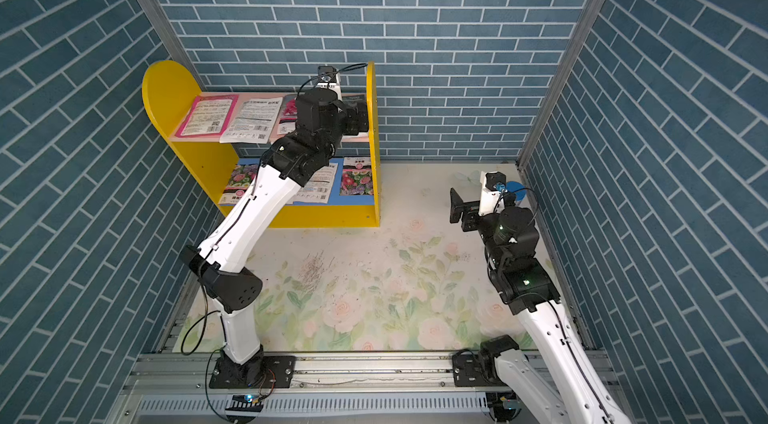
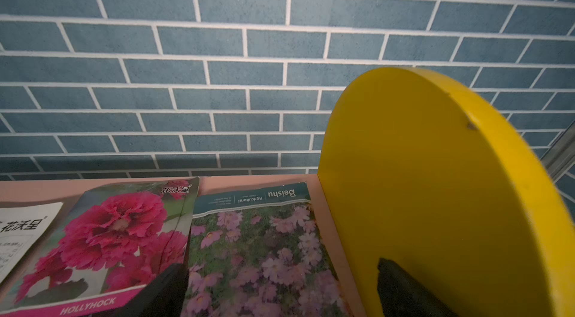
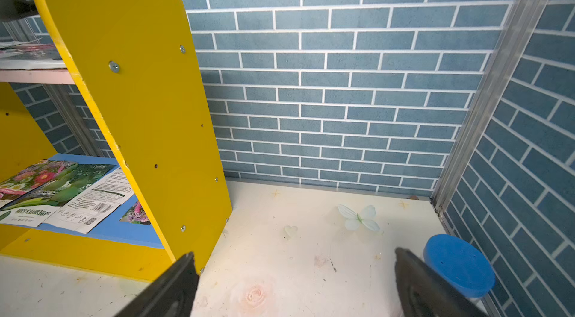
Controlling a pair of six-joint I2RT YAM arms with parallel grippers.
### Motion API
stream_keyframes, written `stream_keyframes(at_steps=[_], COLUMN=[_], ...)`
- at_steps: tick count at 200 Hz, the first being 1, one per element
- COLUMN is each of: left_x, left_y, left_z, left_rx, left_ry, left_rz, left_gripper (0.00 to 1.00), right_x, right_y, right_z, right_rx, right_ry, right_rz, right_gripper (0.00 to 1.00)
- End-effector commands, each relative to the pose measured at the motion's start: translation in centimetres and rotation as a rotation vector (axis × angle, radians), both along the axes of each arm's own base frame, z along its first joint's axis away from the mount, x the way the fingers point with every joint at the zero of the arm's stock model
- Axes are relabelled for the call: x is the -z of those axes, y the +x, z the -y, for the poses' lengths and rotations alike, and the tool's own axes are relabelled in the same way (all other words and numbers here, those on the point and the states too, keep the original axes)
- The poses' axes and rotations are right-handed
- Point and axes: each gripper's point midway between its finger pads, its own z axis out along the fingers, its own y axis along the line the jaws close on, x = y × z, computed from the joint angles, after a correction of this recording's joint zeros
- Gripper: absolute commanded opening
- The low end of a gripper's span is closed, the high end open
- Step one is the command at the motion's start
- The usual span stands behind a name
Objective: Take the seed bag off the shelf
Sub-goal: Pick up the seed packet from the shelf.
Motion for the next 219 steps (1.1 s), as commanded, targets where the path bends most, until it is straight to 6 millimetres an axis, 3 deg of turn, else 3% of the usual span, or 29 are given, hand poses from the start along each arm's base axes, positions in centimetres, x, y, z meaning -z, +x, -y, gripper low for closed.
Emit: stream_keyframes(at_steps=[1, 53, 135, 219], left_x=[1.6, 3.9, 5.4, 4.5], left_y=[0.2, 0.6, -1.0, -3.0], left_z=[-0.1, 0.0, -0.4, -0.6], left_rx=[-0.02, -0.011, 0.02, 0.069], left_ry=[0.023, 0.04, 0.063, 0.036], left_rz=[-0.051, -0.122, -0.214, -0.24], left_gripper=[1.0, 1.0, 0.98, 0.88], right_x=[-2.0, -1.9, -1.3, -1.0], right_y=[-0.6, -0.8, -1.1, -1.3], right_z=[0.4, 0.4, 0.5, 0.3], right_rx=[0.013, 0.011, 0.01, 0.0], right_ry=[0.034, 0.036, 0.04, 0.057], right_rz=[0.034, 0.026, 0.018, 0.014], right_gripper=[1.0, 1.0, 1.0, 1.0])
